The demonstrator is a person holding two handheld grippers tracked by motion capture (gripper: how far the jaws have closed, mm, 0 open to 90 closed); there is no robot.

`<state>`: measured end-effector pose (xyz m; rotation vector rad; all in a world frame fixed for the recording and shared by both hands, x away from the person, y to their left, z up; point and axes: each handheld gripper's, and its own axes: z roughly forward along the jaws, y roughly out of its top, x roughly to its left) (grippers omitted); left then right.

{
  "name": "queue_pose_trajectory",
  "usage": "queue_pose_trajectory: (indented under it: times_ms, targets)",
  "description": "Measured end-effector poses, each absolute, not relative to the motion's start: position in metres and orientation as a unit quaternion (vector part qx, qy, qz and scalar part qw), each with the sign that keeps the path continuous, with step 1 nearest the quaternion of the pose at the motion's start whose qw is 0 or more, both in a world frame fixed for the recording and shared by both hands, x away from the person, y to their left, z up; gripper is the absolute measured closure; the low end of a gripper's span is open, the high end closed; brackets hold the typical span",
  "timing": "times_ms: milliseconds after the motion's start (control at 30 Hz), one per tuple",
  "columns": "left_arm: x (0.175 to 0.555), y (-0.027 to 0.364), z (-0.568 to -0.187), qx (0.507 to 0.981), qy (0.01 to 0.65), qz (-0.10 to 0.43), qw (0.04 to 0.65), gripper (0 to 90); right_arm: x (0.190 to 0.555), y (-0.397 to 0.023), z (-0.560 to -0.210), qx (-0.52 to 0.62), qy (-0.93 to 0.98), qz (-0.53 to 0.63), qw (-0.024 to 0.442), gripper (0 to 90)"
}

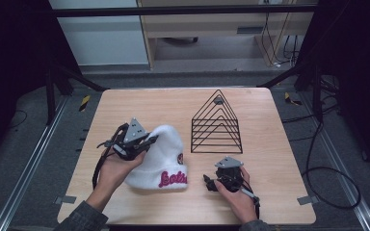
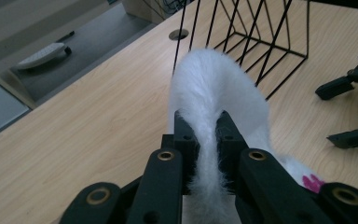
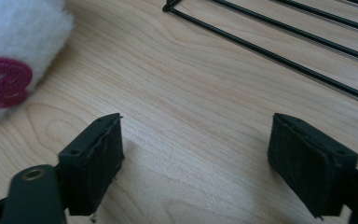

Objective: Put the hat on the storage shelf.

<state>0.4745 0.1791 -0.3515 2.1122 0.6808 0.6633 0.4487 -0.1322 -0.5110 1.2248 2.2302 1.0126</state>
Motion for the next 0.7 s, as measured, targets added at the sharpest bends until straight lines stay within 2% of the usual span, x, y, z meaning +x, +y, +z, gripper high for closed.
queue_pose_trajectory:
  times_ms: [333,433,700]
  targets:
    - [0.461,0.167,-0.299,0.814,0.237,0.294,0.441,82.9,0.431,-0.137,-0.464,0.406,0.778,0.423,0.228,19.8]
    - [0.460,0.165,-0.285,0.809,0.224,0.306,0.449,82.9,0.428,-0.136,-0.447,0.393,0.770,0.446,0.231,23.2]
    - [0.462,0.160,-0.252,0.797,0.210,0.314,0.472,82.8,0.429,-0.124,-0.402,0.347,0.774,0.473,0.241,25.2]
